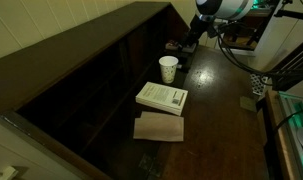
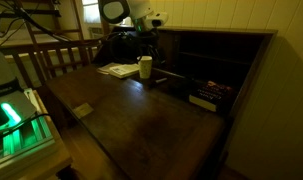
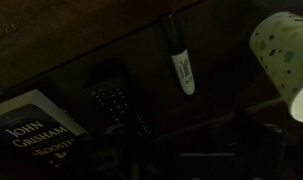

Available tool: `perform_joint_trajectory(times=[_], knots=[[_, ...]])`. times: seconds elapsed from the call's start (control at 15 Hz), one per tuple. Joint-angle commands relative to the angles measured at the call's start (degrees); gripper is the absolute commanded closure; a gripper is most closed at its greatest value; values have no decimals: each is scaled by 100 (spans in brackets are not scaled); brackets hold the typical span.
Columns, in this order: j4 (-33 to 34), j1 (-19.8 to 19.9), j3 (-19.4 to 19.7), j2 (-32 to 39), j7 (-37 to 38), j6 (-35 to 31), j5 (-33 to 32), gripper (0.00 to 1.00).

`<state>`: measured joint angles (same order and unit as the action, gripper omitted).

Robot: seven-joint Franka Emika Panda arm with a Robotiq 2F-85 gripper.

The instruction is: Pick the marker up from the cap and place it to the right of the cup

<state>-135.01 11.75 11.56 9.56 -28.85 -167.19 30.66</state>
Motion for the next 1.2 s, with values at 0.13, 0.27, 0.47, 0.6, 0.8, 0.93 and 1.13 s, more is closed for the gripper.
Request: perform_joint_trajectory(times=[0.13, 0.27, 0.47, 0.6, 0.8, 0.93, 1.13], knots=[[67, -11, 144, -305, 127, 332, -217, 0], [32, -22, 195, -507, 176, 536, -323, 0], [11, -11, 275, -875, 343, 1207, -722, 0], [47, 28, 292, -1154, 372, 1931, -977, 0], [102, 113, 265, -1508, 672, 2701, -1623, 0], [88, 108, 257, -1779, 860, 3088, -1944, 0], [74, 90, 215, -2160, 1166, 3558, -2331, 0]])
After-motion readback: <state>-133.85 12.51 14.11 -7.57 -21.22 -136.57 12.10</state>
